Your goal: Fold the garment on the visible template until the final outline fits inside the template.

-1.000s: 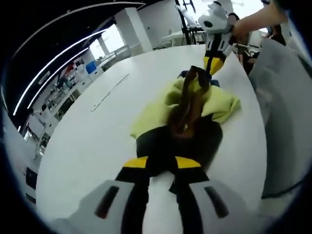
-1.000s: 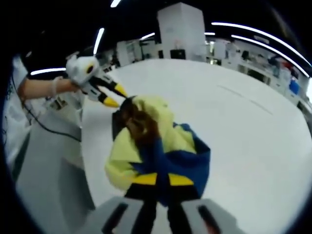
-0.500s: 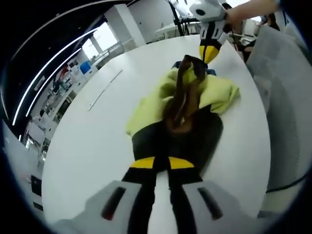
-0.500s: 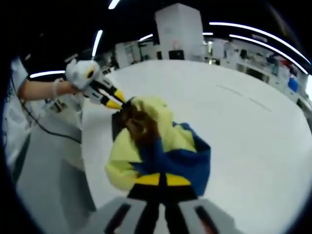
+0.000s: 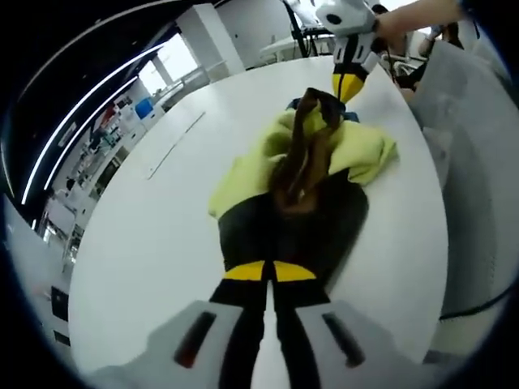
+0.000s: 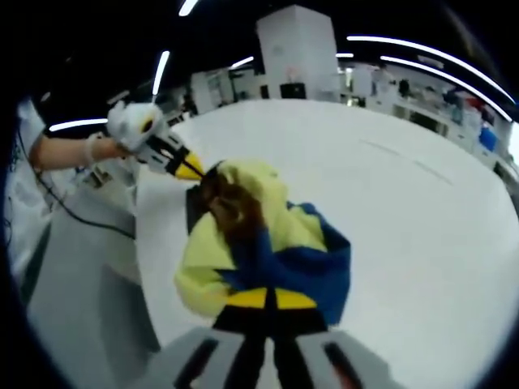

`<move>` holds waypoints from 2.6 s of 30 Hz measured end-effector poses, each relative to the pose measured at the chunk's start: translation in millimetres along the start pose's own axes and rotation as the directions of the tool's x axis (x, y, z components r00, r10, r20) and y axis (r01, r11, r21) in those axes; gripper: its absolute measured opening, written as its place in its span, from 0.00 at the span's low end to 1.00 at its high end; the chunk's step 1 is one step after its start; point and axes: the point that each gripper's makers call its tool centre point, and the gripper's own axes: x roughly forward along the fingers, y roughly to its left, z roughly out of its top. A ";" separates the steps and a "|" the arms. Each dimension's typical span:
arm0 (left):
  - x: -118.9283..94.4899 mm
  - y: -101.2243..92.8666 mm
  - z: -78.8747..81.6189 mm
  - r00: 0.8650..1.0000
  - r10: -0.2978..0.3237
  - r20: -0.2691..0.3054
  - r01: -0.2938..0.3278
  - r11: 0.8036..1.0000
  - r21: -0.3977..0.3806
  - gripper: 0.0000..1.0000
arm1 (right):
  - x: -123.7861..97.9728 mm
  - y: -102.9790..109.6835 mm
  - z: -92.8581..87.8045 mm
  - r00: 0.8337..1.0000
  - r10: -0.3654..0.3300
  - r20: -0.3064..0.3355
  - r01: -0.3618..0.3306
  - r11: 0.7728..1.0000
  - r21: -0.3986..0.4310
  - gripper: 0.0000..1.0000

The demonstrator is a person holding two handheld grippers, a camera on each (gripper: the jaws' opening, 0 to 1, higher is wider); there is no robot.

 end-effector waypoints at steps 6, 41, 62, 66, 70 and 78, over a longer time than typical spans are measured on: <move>-7.0 4.1 2.3 1.000 0.010 0.017 -0.010 1.000 -0.018 0.00 | -1.1 -1.1 -0.5 1.000 -0.004 0.001 0.004 1.000 0.000 0.00; -51.5 39.1 26.3 0.970 0.164 0.178 -0.112 0.956 -0.270 0.00 | -52.0 -21.3 50.4 0.971 -0.133 0.200 0.142 0.989 -0.034 0.00; -86.5 117.7 80.2 0.909 0.306 0.283 -0.186 0.905 -0.381 0.00 | -103.3 -48.0 161.3 0.877 -0.199 0.438 0.243 0.969 -0.046 0.00; -98.3 132.5 98.4 0.895 0.337 0.292 -0.228 0.909 -0.350 0.00 | -114.2 -50.0 188.6 0.848 -0.198 0.491 0.248 0.968 -0.038 0.00; -106.4 148.5 113.5 0.879 0.352 0.322 -0.226 0.901 -0.369 0.00 | -123.4 -54.9 209.9 0.830 -0.205 0.519 0.273 0.960 -0.057 0.00; -101.4 188.1 131.6 0.850 0.386 0.359 -0.212 0.874 -0.438 0.00 | -124.3 -78.8 238.8 0.803 -0.225 0.552 0.302 0.952 -0.051 0.00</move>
